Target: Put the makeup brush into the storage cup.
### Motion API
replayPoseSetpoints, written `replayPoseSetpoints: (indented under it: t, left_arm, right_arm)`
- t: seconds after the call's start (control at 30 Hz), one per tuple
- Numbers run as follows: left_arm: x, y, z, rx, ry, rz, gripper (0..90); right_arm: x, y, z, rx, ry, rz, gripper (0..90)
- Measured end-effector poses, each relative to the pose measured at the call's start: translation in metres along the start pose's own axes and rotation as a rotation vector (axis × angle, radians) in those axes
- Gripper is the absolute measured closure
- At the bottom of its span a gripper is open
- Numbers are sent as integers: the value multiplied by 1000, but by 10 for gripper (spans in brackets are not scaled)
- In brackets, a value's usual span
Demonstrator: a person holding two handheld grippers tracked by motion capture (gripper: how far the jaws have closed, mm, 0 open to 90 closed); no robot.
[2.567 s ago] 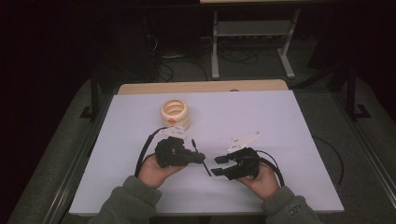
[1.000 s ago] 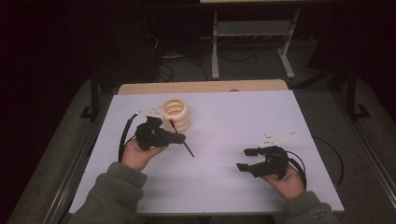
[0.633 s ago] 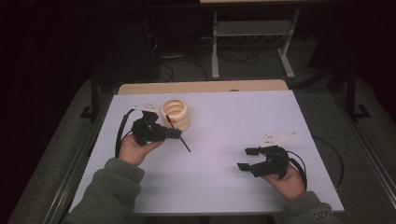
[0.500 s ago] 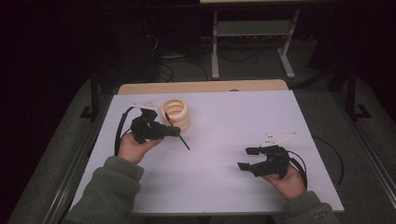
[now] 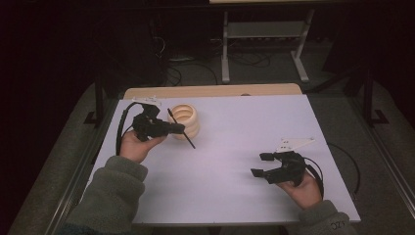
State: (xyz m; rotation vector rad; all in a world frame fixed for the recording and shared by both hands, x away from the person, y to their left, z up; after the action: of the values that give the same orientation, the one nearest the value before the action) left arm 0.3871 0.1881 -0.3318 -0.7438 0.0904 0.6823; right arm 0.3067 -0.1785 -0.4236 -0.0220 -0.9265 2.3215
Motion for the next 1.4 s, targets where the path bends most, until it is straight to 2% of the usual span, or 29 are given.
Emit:
replayPoseSetpoints:
  t: [0.23,0.53,0.73,1.0,1.17,1.4]
  left_arm:
    - [7,-11,10,-15,-12,13,855]
    - [15,-26,23,-34,-26,32,854]
    - [18,-32,32,-33,-47,29,855]
    - [22,-48,43,-53,-60,42,854]
    - [24,-64,51,-70,-78,45,854]
    - [29,-77,53,-85,-92,66,854]
  right_arm:
    - [-3,0,0,-2,7,9,269]
    - [-6,0,1,-9,17,-2,251]
    - [-6,0,2,-17,28,-7,245]
    - [-7,0,4,-23,35,-13,239]
    - [-8,0,5,-26,38,-17,233]
    - [-8,0,7,-38,42,-14,233]
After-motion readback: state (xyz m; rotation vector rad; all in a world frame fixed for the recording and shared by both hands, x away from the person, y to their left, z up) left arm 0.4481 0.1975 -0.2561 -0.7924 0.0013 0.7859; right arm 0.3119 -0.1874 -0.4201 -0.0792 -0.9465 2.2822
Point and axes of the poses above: each handheld gripper's, and its own axes: z roughly backward along the jaws, y roughly out of its underside, x roughly to its left, the point moved 3 cm from there along -z, roughly forward along the jaws, and after that the axes turned 14 degrees about x, right-handed, at the moved point
